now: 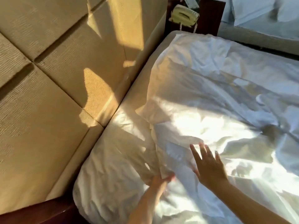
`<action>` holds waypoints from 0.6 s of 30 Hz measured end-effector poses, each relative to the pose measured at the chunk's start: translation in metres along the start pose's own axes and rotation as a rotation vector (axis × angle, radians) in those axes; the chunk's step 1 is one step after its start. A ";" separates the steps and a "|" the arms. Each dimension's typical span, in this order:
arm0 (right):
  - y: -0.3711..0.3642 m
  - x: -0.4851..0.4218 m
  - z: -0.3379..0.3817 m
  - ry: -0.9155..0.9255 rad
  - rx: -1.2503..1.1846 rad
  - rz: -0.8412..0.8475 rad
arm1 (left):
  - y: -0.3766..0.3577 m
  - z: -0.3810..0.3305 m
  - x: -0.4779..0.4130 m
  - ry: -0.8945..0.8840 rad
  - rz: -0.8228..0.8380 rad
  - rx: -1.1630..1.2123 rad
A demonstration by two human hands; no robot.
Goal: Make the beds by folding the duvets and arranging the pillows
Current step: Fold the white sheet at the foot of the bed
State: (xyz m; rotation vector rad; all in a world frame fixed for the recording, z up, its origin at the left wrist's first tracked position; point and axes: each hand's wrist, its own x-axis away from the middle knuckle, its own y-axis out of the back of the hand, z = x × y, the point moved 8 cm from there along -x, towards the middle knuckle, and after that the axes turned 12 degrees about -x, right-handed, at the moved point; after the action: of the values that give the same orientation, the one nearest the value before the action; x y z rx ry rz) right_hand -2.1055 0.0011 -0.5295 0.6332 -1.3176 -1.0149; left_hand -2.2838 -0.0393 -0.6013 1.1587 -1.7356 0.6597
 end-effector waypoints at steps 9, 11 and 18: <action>0.097 -0.033 -0.021 -0.167 -0.187 -0.410 | 0.052 -0.097 0.031 -0.176 0.054 0.199; 0.166 -0.015 -0.019 -0.287 -0.490 -0.632 | 0.131 -0.126 0.061 -0.282 -0.148 0.066; 0.276 0.056 0.061 -0.173 -1.140 -0.838 | 0.280 -0.114 0.129 -0.420 -0.780 -0.081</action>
State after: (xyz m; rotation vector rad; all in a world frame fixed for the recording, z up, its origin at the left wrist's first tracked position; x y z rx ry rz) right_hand -2.1018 0.0871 -0.2541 0.1662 -0.3714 -2.2714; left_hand -2.5113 0.1151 -0.4205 1.8475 -1.4286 -0.1386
